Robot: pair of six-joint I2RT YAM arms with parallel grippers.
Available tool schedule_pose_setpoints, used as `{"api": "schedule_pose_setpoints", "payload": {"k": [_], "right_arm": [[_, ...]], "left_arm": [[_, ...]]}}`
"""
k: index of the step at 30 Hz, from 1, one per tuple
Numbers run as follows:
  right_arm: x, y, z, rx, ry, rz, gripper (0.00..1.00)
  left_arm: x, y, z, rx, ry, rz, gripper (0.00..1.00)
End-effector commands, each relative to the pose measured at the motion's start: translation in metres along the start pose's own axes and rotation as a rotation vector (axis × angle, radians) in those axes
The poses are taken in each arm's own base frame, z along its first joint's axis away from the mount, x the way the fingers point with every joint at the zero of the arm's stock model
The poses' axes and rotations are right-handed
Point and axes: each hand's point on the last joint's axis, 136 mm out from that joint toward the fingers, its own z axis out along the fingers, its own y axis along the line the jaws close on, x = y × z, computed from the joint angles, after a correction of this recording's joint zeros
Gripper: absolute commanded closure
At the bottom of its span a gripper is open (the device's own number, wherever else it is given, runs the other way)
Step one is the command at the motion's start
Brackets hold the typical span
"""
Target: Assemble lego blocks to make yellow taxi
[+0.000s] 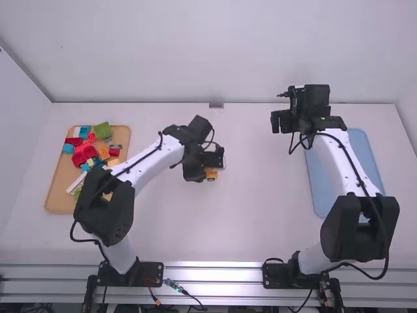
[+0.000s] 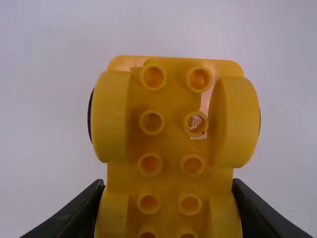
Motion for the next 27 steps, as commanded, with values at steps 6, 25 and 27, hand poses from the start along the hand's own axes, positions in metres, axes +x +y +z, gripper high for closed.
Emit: {"api": "schedule_pose_setpoints", "payload": {"k": [6, 25, 27], "right_arm": [[-0.026, 0.000, -0.027, 0.013, -0.084, -0.018, 0.01], [-0.029, 0.002, -0.035, 0.012, -0.098, -0.020, 0.01], [-0.029, 0.001, -0.035, 0.015, -0.098, -0.018, 0.01]], "left_arm": [[0.004, -0.037, 0.054, 0.025, -0.039, 0.180, 0.92], [-0.013, -0.056, 0.075, 0.078, -0.193, -0.089, 0.75], [-0.006, -0.056, 0.077, 0.076, -0.173, -0.110, 0.76]]}}
